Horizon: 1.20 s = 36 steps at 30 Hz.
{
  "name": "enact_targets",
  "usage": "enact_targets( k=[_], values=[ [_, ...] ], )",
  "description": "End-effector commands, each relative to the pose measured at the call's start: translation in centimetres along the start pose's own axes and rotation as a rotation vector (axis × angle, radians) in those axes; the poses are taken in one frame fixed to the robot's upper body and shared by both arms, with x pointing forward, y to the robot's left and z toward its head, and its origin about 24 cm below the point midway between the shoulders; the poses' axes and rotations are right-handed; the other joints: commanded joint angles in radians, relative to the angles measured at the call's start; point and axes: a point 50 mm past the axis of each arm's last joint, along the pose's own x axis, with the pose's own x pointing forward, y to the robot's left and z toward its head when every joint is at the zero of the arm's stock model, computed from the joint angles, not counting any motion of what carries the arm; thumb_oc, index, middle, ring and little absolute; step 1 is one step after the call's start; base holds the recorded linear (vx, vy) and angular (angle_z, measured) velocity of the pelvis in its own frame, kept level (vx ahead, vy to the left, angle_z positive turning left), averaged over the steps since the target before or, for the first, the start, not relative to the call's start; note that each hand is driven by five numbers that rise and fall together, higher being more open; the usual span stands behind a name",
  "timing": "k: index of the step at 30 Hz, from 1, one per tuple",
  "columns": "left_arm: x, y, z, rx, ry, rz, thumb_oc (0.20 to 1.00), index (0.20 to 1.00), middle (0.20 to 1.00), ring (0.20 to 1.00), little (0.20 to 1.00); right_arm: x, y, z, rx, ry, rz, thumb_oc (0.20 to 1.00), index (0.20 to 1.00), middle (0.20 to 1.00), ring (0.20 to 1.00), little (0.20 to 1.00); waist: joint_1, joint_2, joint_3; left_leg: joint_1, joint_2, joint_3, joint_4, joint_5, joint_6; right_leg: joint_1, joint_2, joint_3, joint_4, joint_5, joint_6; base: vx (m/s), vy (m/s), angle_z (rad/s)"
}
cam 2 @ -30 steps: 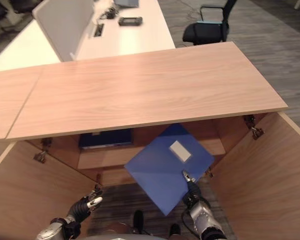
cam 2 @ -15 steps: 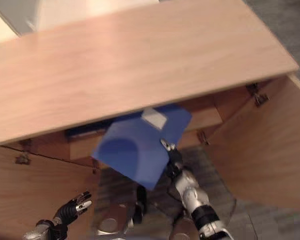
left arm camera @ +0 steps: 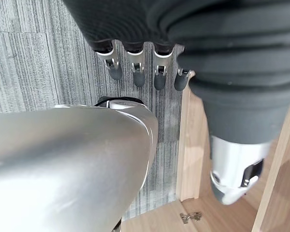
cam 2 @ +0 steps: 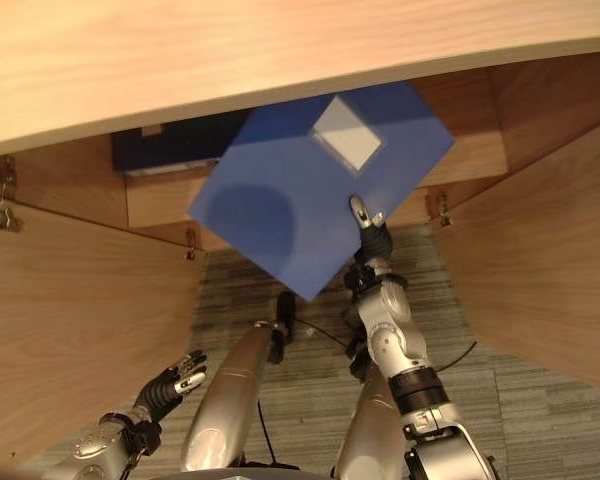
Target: Put the empty folder in the office cabinet
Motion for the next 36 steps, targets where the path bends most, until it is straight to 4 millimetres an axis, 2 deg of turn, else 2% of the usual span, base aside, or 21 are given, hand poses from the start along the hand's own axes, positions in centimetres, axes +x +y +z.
enact_targets(
  k=[1, 2, 5, 6, 7, 8, 9, 10, 12, 14, 18, 24, 28, 31, 33, 36],
  values=[
    [-0.8, -0.4, 0.2, 0.048, -0.017, -0.023, 1.000, 1.000, 1.000, 1.000, 1.000, 0.7, 2.0, 4.7, -0.017, -0.237, 0.094, 0.200, 0.200, 0.200, 0.200, 0.200, 0.019, 0.013, -0.089, -0.084, -0.040, -0.009, 0.176, -0.153, 0.055, 0.001, -0.028, -0.006, -0.018, -0.023, 0.021, 0.01, -0.036, 0.39],
    [-0.8, -0.3, 0.8, 0.065, -0.026, -0.026, 1.000, 1.000, 1.000, 1.000, 1.000, 1.7, 2.6, 6.7, -0.030, -0.302, 0.100, 0.200, 0.200, 0.200, 0.200, 0.200, 0.032, 0.017, -0.106, -0.138, -0.045, -0.018, 0.219, -0.165, 0.053, -0.049, -0.049, -0.002, 0.043, -0.063, 0.004, 0.00, -0.049, 0.30],
    [-0.9, -0.2, 0.9, 0.081, -0.024, -0.022, 1.000, 1.000, 1.000, 1.000, 1.000, 2.7, 2.9, 8.3, -0.052, -0.350, 0.086, 0.200, 0.200, 0.200, 0.200, 0.200, 0.043, 0.017, -0.122, -0.168, -0.051, -0.030, 0.245, -0.173, 0.056, -0.075, -0.059, 0.002, 0.085, -0.091, -0.010, 0.02, -0.038, 0.26],
    [-0.8, -0.4, 1.4, 0.090, -0.030, -0.032, 1.000, 1.000, 1.000, 1.000, 1.000, 4.3, 3.1, 11.0, -0.043, -0.426, 0.048, 0.200, 0.200, 0.200, 0.200, 0.200, 0.055, 0.020, -0.134, -0.195, -0.053, -0.047, 0.273, -0.183, 0.055, -0.095, -0.072, 0.006, 0.128, -0.128, -0.026, 0.03, -0.048, 0.30],
    [-0.8, -0.4, 1.5, 0.090, -0.031, -0.033, 1.000, 1.000, 1.000, 1.000, 1.000, 4.3, 3.1, 11.1, -0.043, -0.428, 0.049, 0.200, 0.200, 0.200, 0.200, 0.200, 0.054, 0.020, -0.134, -0.197, -0.053, -0.047, 0.275, -0.184, 0.054, -0.097, -0.073, 0.006, 0.131, -0.130, -0.026, 0.02, -0.056, 0.22],
    [-0.8, -0.5, 1.5, 0.098, -0.026, -0.038, 1.000, 1.000, 1.000, 1.000, 1.000, 5.1, 3.3, 12.2, -0.018, -0.452, 0.025, 0.200, 0.200, 0.200, 0.200, 0.200, 0.063, 0.020, -0.141, -0.201, -0.055, -0.055, 0.286, -0.188, 0.054, -0.098, -0.077, 0.009, 0.143, -0.140, -0.030, 0.03, -0.032, 0.19],
    [-0.8, -0.7, 1.7, 0.099, -0.019, -0.052, 1.000, 1.000, 1.000, 1.000, 1.000, 7.6, 3.3, 14.9, 0.051, -0.486, -0.054, 0.200, 0.200, 0.200, 0.200, 0.200, 0.085, 0.025, -0.148, -0.214, -0.056, -0.067, 0.327, -0.210, 0.053, -0.102, -0.088, 0.012, 0.189, -0.171, -0.039, 0.02, -0.031, 0.16],
    [-0.7, -0.8, 1.9, 0.099, -0.025, -0.053, 1.000, 1.000, 1.000, 1.000, 1.000, 7.8, 3.3, 15.2, 0.052, -0.490, -0.051, 0.200, 0.200, 0.200, 0.200, 0.200, 0.085, 0.027, -0.144, -0.217, -0.056, -0.067, 0.329, -0.208, 0.054, -0.105, -0.090, 0.011, 0.191, -0.171, -0.041, 0.04, -0.020, 0.09],
    [-0.4, -0.9, 2.1, 0.113, -0.007, -0.058, 1.000, 1.000, 1.000, 1.000, 1.000, 9.8, 2.1, 17.5, 0.128, -0.483, -0.185, 0.200, 0.200, 0.200, 0.200, 0.200, 0.101, 0.031, -0.153, -0.229, -0.060, -0.079, 0.364, -0.222, 0.056, -0.112, -0.098, 0.016, 0.230, -0.198, -0.053, 0.03, -0.010, 0.19],
    [-0.2, -0.7, 2.3, 0.144, 0.008, -0.056, 1.000, 1.000, 1.000, 1.000, 1.000, 10.8, -1.1, 18.7, 0.129, -0.417, -0.376, 0.200, 0.200, 0.200, 0.200, 0.200, 0.116, 0.032, -0.169, -0.240, -0.067, -0.089, 0.387, -0.240, 0.057, -0.117, -0.105, 0.016, 0.266, -0.231, -0.065, 0.04, -0.042, 0.17],
    [0.0, -0.8, 2.6, 0.165, 0.008, -0.062, 1.000, 1.000, 1.000, 1.000, 1.000, 10.5, -3.6, 20.1, 0.164, -0.391, -0.494, 0.200, 0.200, 0.200, 0.200, 0.200, 0.135, 0.042, -0.185, -0.267, -0.087, -0.101, 0.396, -0.237, 0.058, -0.130, -0.117, 0.009, 0.299, -0.263, -0.082, 0.02, -0.036, 0.26],
    [0.1, -1.0, 2.6, 0.174, 0.011, -0.061, 1.000, 1.000, 1.000, 1.000, 1.000, 9.7, -5.3, 21.3, 0.228, -0.429, -0.590, 0.200, 0.200, 0.200, 0.200, 0.200, 0.153, 0.054, -0.190, -0.296, -0.102, -0.112, 0.415, -0.241, 0.058, -0.150, -0.132, 0.011, 0.337, -0.290, -0.088, 0.02, -0.030, 0.17],
    [0.2, -1.2, 2.6, 0.173, 0.010, -0.062, 1.000, 1.000, 1.000, 1.000, 1.000, 9.0, -6.3, 21.4, 0.319, -0.481, -0.638, 0.200, 0.200, 0.200, 0.200, 0.200, 0.160, 0.062, -0.188, -0.308, -0.108, -0.118, 0.425, -0.243, 0.058, -0.155, -0.141, 0.007, 0.356, -0.305, -0.088, 0.02, -0.021, 0.10],
    [0.4, -1.2, 2.7, 0.180, 0.009, -0.055, 1.000, 1.000, 1.000, 1.000, 1.000, 8.6, -7.2, 21.1, 0.306, -0.471, -0.702, 0.200, 0.200, 0.200, 0.200, 0.200, 0.160, 0.063, -0.188, -0.313, -0.109, -0.117, 0.431, -0.247, 0.058, -0.158, -0.147, 0.004, 0.366, -0.315, -0.089, 0.02, -0.009, 0.15],
    [0.5, -1.4, 2.8, 0.189, 0.006, -0.059, 1.000, 1.000, 1.000, 1.000, 1.000, 8.8, -7.1, 20.3, 0.310, -0.441, -0.728, 0.200, 0.200, 0.200, 0.200, 0.200, 0.157, 0.068, -0.181, -0.323, -0.107, -0.116, 0.445, -0.254, 0.060, -0.167, -0.148, 0.011, 0.383, -0.323, -0.094, 0.02, -0.008, 0.08],
    [0.3, -1.6, 3.1, 0.188, -0.005, -0.059, 1.000, 1.000, 1.000, 1.000, 1.000, 8.6, -7.4, 20.4, 0.315, -0.434, -0.762, 0.200, 0.200, 0.200, 0.200, 0.200, 0.163, 0.077, -0.177, -0.346, -0.110, -0.116, 0.469, -0.263, 0.062, -0.198, -0.156, 0.022, 0.419, -0.340, -0.103, 0.02, -0.006, 0.02]
  ],
)
